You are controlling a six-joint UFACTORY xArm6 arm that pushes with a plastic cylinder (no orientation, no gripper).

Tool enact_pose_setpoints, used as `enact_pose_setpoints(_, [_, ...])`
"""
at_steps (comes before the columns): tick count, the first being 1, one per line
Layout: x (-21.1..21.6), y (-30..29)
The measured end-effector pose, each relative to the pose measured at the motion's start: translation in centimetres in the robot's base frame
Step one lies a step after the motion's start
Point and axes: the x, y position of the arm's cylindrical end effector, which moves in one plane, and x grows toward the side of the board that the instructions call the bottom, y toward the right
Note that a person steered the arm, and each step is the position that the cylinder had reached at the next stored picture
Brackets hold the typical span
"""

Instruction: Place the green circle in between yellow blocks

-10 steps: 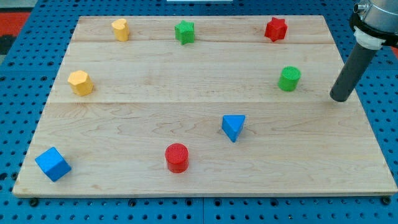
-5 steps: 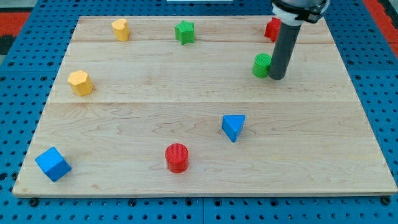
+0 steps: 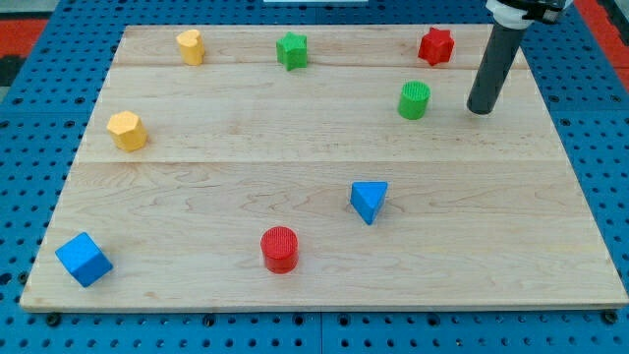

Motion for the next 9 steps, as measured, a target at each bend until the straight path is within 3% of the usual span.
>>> enact_pose_setpoints(1, [-1.2, -1.8])
enact_pose_setpoints(2, [0.4, -8.2])
enact_pose_setpoints(3, [3.1, -10.3])
enact_pose_setpoints(4, [2.4, -15.5])
enact_pose_setpoints(6, [0.9, -9.5])
enact_pose_setpoints(7, [2.2, -5.9])
enact_pose_setpoints(9, [-2.2, -6.2])
